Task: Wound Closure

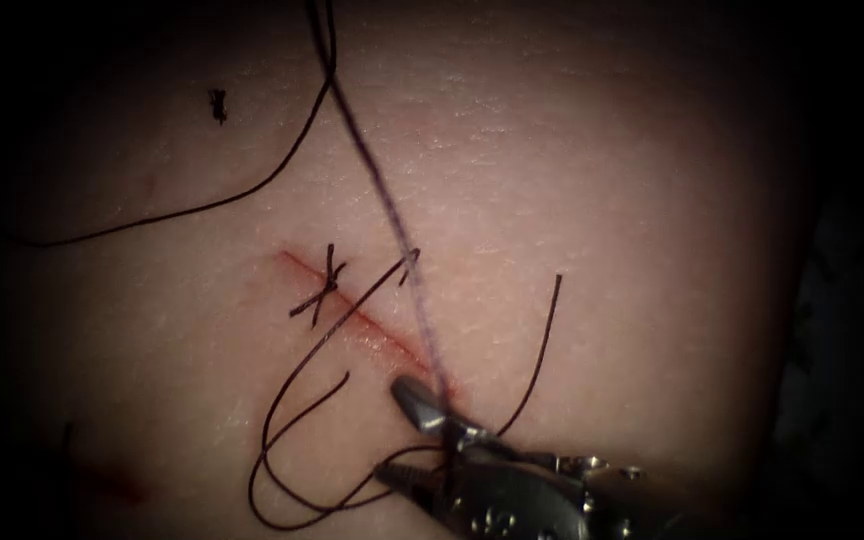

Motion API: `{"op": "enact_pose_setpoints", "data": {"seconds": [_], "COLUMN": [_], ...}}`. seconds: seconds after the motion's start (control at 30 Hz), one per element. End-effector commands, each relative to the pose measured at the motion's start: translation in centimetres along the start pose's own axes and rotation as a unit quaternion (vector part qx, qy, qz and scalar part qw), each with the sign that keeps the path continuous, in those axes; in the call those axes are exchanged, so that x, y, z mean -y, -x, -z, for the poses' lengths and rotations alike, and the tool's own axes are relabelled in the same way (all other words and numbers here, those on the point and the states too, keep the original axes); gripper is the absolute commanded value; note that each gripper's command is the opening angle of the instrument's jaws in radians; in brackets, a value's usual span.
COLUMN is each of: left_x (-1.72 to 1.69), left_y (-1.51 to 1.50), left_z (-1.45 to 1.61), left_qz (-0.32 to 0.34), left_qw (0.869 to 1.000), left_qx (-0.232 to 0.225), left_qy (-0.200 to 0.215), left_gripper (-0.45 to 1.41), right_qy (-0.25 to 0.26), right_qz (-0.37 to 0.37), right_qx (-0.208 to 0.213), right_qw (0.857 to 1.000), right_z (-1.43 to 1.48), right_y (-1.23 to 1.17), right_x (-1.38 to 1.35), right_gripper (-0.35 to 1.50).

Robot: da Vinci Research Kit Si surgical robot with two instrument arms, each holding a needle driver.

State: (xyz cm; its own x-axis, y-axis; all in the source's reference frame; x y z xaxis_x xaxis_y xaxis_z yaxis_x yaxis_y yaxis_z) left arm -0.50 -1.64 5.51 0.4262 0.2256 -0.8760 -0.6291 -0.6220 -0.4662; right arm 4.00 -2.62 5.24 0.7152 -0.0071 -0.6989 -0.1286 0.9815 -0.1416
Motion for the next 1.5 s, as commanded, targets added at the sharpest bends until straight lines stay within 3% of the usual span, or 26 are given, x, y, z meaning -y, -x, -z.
{"op": "enact_pose_setpoints", "data": {"seconds": [0.03,0.1,0.13,0.17,0.27,0.33,0.47,0.7,0.93,1.23,1.33,1.5], "left_x": [0.0,0.09,0.2,0.2,0.35,0.45,0.49,0.49,0.55,0.63,0.63,0.56], "left_y": [0.07,-0.04,-0.17,-0.17,-0.34,-0.45,-0.5,-0.53,-0.54,-0.61,-0.62,-0.57], "left_z": [0.08,0.14,0.23,0.23,0.35,0.47,0.52,0.59,0.65,0.8,0.8,0.73], "left_qz": [-0.001,-0.005,-0.007,-0.007,-0.01,-0.013,-0.013,-0.003,0.01,0.048,0.052,0.053], "left_qw": [1.0,1.0,1.0,1.0,0.998,0.996,0.992,0.967,0.949,0.928,0.927,0.924], "left_qx": [0.005,0.01,0.006,0.006,-0.005,-0.007,-0.016,-0.045,-0.061,-0.081,-0.082,-0.085], "left_qy": [0.014,0.028,-0.001,-0.001,-0.062,-0.083,-0.125,-0.251,-0.31,-0.36,-0.361,-0.369], "left_gripper": [-0.45,-0.45,-0.45,-0.45,-0.45,-0.45,-0.45,-0.45,-0.45,-0.45,-0.45,-0.45], "right_qy": [-0.009,-0.027,-0.05,-0.05,-0.081,-0.101,-0.104,-0.127,-0.145,-0.148,-0.145,-0.125], "right_qz": [-0.003,-0.021,-0.034,-0.034,-0.045,-0.045,-0.051,-0.068,-0.093,-0.166,-0.175,-0.169], "right_qx": [-0.007,-0.023,-0.046,-0.046,-0.071,-0.086,-0.105,-0.143,-0.17,-0.188,-0.189,-0.136], "right_qw": [1.0,0.999,0.997,0.997,0.993,0.99,0.988,0.979,0.97,0.957,0.955,0.968], "right_z": [0.04,0.19,0.36,0.36,0.7,1.03,1.35,1.89,2.31,2.63,2.64,2.5], "right_y": [-0.05,-0.1,-0.16,-0.16,-0.25,-0.3,-0.28,-0.11,0.26,0.6,0.6,0.39], "right_x": [0.15,0.23,0.31,0.31,0.39,0.38,0.3,0.13,0.08,-0.09,-0.13,-0.15], "right_gripper": [1.38,1.43,1.46,1.46,1.46,1.48,1.48,1.48,1.48,1.48,1.48,1.48]}}
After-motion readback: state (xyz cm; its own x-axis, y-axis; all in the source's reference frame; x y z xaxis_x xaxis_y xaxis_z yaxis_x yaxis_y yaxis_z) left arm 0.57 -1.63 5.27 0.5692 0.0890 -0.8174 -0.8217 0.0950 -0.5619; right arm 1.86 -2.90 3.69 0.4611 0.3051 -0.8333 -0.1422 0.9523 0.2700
